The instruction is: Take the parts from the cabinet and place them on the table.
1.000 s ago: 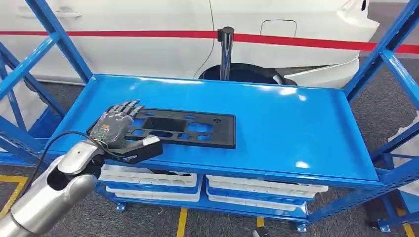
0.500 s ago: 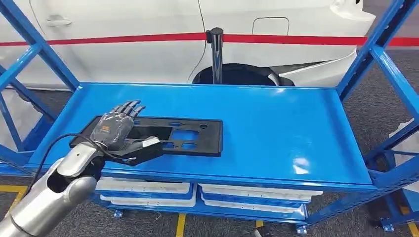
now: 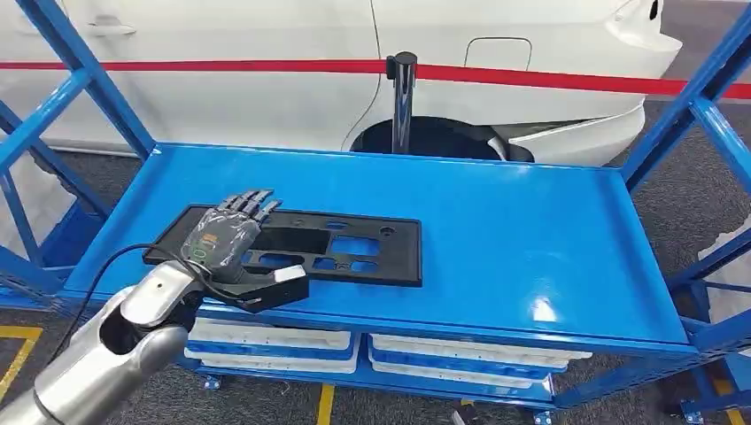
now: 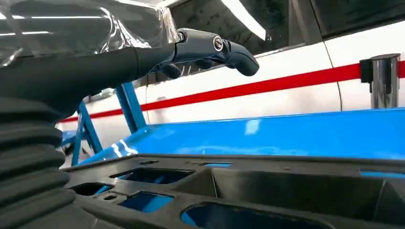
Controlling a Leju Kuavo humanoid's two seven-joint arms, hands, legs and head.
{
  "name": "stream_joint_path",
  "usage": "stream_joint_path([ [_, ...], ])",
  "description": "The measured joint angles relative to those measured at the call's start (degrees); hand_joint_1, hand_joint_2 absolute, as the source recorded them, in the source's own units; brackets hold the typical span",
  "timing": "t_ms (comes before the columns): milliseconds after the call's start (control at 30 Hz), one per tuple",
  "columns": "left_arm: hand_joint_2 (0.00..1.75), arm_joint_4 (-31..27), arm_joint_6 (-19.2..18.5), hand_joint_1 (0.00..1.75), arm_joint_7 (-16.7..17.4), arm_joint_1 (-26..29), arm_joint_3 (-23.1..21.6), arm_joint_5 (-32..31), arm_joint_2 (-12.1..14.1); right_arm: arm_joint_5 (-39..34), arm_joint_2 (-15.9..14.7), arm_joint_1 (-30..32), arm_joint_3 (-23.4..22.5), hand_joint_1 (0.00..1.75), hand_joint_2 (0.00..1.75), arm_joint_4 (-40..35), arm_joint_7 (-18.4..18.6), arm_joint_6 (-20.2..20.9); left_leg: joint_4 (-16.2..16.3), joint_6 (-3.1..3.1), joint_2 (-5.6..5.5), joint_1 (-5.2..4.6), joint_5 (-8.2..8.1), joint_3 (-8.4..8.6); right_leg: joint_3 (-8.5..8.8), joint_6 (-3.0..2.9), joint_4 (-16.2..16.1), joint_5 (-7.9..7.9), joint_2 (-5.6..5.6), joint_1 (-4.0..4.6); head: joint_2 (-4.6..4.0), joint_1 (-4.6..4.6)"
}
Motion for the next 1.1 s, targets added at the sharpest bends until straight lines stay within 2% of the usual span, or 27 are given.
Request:
stream_joint_path([
  [100,1.75,0.0,-0.1,0.0,0.0,0.0,-0.6,-1.5,0.0,0.0,0.0,0.0,0.0,0.0,0.0,0.0,0.1,0.0,0.0,0.02,0.01,-0.03,-0.01,0.01,0.01,0.24,0.0,0.02,-0.03,0.01,0.0,0.0],
  [567,1.75,2.1,1.4,0.0,1.4,0.9,-1.3,-6.6,0.0,0.1,-0.1,-0.1,1.0,0.0,0.0,0.0,0.6,0.0,0.0,-0.02,0.02,0.49,0.01,0.04,0.0,0.2,0.0,0.0,-0.03,0.4,0.0,0.0],
  [700,1.75,2.8,2.4,0.0,1.4,1.6,-0.7,-6.9,0.0,0.0,-0.1,-0.1,1.1,0.0,0.0,0.0,0.8,0.0,0.0,-0.02,0.03,0.51,0.01,0.03,-0.01,0.18,0.0,-0.02,-0.03,0.42,0.0,0.0],
  [1100,1.75,2.9,2.2,0.0,2.2,2.8,0.5,-7.8,0.0,0.0,-0.1,0.0,1.3,0.0,0.0,0.0,0.8,0.0,0.0,-0.02,0.02,0.51,0.01,0.03,0.0,0.18,0.0,-0.01,-0.03,0.41,0.0,0.0],
])
